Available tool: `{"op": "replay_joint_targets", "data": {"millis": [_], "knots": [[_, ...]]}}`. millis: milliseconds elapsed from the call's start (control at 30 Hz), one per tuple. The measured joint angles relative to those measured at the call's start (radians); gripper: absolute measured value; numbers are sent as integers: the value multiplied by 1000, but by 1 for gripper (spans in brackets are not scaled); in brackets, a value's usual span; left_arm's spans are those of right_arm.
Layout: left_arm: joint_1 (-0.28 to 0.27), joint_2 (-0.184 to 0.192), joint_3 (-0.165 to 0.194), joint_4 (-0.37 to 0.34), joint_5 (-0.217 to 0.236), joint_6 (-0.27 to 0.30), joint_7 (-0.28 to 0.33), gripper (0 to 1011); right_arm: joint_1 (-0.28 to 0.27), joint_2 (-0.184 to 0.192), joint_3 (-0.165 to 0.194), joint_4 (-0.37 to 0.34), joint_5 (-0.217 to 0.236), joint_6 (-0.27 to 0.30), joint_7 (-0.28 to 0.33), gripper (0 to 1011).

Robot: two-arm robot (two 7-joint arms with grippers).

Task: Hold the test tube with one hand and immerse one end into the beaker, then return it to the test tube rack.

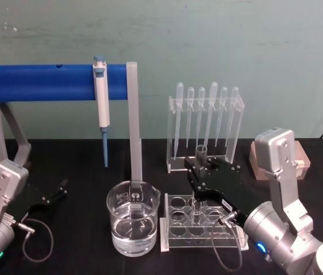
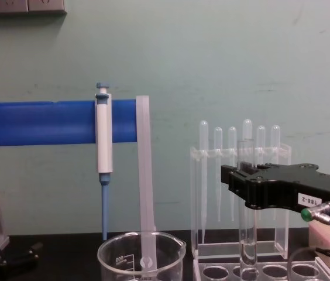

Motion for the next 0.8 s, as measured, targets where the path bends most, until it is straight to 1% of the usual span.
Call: {"op": "replay_joint_targets", "data": {"millis": [800], "knots": [[0, 0, 0, 0, 0, 0, 0, 1000, 2, 1, 0, 0, 1, 0, 1, 224]]}}
